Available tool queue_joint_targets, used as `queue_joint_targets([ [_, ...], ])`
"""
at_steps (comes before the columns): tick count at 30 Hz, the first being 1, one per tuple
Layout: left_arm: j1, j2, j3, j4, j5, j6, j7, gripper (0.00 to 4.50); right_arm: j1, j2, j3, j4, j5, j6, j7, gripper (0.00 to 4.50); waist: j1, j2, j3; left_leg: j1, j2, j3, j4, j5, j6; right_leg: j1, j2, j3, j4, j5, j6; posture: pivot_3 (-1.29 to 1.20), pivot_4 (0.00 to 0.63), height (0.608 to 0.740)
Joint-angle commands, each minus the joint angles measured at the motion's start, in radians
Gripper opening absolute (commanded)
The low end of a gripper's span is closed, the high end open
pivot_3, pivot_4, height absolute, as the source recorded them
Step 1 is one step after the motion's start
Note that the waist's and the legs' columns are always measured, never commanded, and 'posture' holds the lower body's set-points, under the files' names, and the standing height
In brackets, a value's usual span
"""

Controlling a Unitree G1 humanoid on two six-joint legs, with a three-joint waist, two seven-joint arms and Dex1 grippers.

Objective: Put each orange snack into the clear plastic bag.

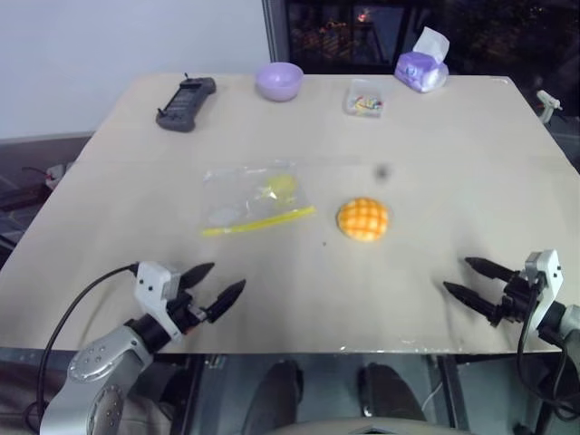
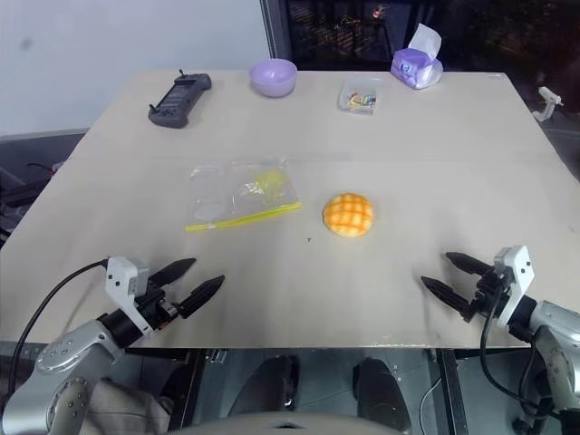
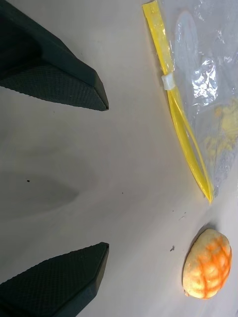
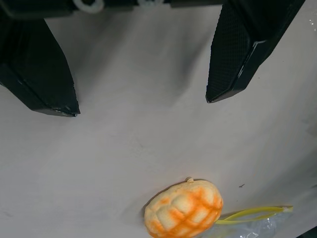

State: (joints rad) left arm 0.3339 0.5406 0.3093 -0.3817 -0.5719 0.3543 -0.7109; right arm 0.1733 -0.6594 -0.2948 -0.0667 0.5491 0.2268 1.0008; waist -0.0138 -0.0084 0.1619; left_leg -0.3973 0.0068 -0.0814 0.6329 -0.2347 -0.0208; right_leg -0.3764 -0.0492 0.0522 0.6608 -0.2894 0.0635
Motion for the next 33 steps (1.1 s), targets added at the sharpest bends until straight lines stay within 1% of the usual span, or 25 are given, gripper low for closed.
queue_joint_targets([
  [1, -0.024, 0.001, 0.020, -0.025, -0.002, -0.015, 0.012, 4.50, -0.015, 0.003, -0.024, -0.022, 0.011, -0.015, -0.002, 4.42, 0.000, 0.000, 0.000, 0.000, 0.000, 0.000, 0.000, 0.000, 0.000, 0.000, 0.000, 0.000, 0.000, 0.000, 0.000, 0.00, 0.150, 0.740],
  [4, -0.053, -0.009, 0.024, -0.004, 0.000, -0.027, 0.022, 4.50, -0.022, 0.007, -0.027, -0.018, 0.007, -0.025, -0.008, 4.42, 0.001, 0.000, 0.000, 0.000, 0.000, 0.000, 0.000, 0.000, 0.000, 0.000, 0.000, 0.000, 0.000, 0.000, 0.000, 0.00, 0.150, 0.740],
  [11, -0.071, -0.007, 0.019, 0.028, 0.001, -0.040, 0.002, 4.50, -0.019, 0.014, -0.024, -0.023, 0.001, -0.035, -0.012, 4.42, -0.001, 0.000, 0.000, 0.000, 0.000, 0.000, 0.000, 0.000, 0.000, 0.000, 0.000, 0.000, 0.001, 0.000, 0.000, 0.00, 0.150, 0.740],
  [26, -0.081, -0.010, 0.010, 0.048, 0.015, -0.054, -0.017, 4.50, -0.014, 0.018, -0.023, -0.044, 0.002, -0.034, -0.013, 4.42, -0.001, 0.000, 0.000, 0.000, 0.000, 0.000, 0.000, 0.000, 0.000, 0.000, 0.000, 0.000, 0.001, 0.000, 0.000, 0.00, 0.150, 0.740],
  [28, -0.091, -0.006, 0.027, 0.051, -0.025, -0.017, -0.019, 4.50, -0.018, 0.014, -0.022, -0.102, 0.052, 0.001, 0.005, 4.42, -0.001, 0.000, 0.000, 0.000, 0.000, 0.000, 0.000, 0.000, 0.000, 0.000, 0.000, 0.000, 0.001, 0.000, 0.000, 0.00, 0.150, 0.740],
  [29, -0.100, 0.003, 0.044, 0.054, -0.074, 0.040, -0.012, 4.50, -0.019, 0.008, -0.020, -0.139, 0.080, 0.023, 0.015, 4.42, -0.001, 0.000, 0.000, 0.000, 0.000, 0.000, 0.000, 0.000, 0.000, 0.000, 0.000, 0.000, 0.001, 0.000, 0.000, 0.00, 0.150, 0.740],
  [31, -0.113, 0.028, 0.090, 0.048, -0.253, 0.204, -0.015, 4.50, -0.022, -0.002, -0.018, -0.199, 0.127, 0.061, 0.029, 4.42, -0.002, 0.000, 0.000, 0.000, 0.000, -0.001, 0.000, 0.000, 0.000, 0.000, 0.000, 0.000, 0.002, 0.000, 0.000, 0.00, 0.150, 0.740],
  [33, -0.129, 0.057, 0.127, 0.061, -0.337, 0.286, -0.019, 4.50, -0.026, -0.015, -0.006, -0.246, 0.142, 0.079, 0.041, 4.42, -0.003, 0.000, 0.000, 0.000, 0.001, -0.001, 0.000, 0.000, 0.000, 0.000, 0.001, -0.001, 0.002, 0.000, 0.000, 0.00, 0.150, 0.740],
])
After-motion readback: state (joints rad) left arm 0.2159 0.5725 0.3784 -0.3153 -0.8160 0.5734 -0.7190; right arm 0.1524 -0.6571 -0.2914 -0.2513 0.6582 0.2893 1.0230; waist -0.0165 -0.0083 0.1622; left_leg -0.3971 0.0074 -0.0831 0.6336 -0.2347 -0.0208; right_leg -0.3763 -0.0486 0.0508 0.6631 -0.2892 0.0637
